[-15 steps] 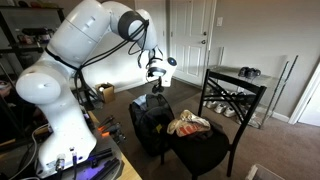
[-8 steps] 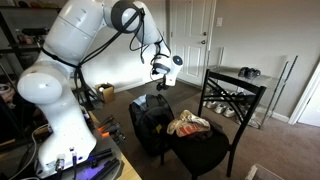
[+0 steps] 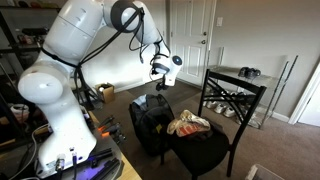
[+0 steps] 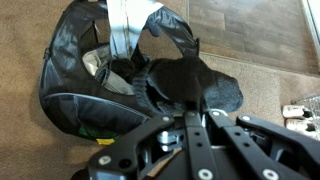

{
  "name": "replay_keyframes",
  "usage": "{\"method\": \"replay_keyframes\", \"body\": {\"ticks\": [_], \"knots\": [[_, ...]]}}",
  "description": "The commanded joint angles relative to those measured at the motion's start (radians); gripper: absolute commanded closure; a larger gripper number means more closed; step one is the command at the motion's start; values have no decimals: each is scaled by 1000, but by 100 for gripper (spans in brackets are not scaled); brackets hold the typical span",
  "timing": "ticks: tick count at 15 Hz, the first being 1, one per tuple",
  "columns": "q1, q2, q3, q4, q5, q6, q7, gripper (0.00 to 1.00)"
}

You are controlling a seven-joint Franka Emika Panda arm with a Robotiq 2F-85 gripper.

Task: Remove the black cloth from the chair and put it in the black hamper

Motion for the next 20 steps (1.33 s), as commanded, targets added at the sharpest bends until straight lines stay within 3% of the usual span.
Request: {"method": "replay_keyframes", "body": {"ticks": [1,4,8,20], "knots": [[150,-17,-149,26,23,-42,23,95],[260,-4,-240,58,-34,-48,87,95],[349,7,-287,101,-107,-85,124,95],[447,116,-256,338,-339,-291,147,95]]}}
